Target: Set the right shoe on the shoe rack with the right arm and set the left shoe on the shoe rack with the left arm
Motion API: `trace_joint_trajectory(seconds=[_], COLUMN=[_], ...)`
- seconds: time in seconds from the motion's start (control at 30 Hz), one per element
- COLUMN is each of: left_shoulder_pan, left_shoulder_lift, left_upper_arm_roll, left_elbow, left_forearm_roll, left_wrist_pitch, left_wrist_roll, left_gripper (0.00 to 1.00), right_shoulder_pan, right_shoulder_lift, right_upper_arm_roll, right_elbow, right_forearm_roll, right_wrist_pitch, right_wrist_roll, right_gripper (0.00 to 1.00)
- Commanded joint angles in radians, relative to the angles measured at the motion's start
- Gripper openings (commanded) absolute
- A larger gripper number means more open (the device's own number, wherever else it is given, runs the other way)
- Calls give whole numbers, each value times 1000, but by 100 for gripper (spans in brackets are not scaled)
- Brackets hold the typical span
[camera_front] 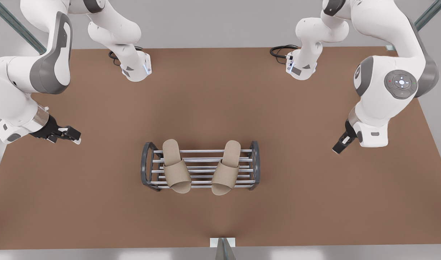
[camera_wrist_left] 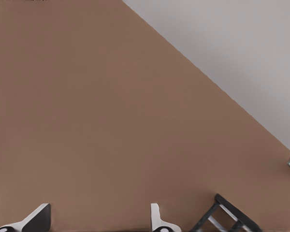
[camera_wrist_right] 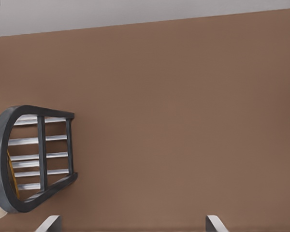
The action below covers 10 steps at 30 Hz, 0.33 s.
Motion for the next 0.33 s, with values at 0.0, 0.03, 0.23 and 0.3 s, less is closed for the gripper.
trace_joint_trajectory(seconds=[0.0,0.03,0.23,0.3], left_shoulder_pan=[0,0,0,0], left_shoulder_lift=[5,5,15,16], left_upper_arm_roll=[-3,-4,-4,-4], left_elbow=[1,1,1,1], left_forearm_roll=[11,11,11,11], left_wrist_pitch=[-148,-148,-148,-148], left_wrist_roll=[933,937,943,943], left_gripper=[100,100,100,100], right_shoulder_pan=[0,0,1,0], right_shoulder_lift=[-1,-1,0,0], right_upper_arm_roll=[0,0,0,0], right_elbow=[1,1,1,1], right_forearm_roll=[1,1,2,2], right_wrist_pitch=[0,0,2,2], right_wrist_roll=[50,51,51,51], right_gripper=[100,100,100,100])
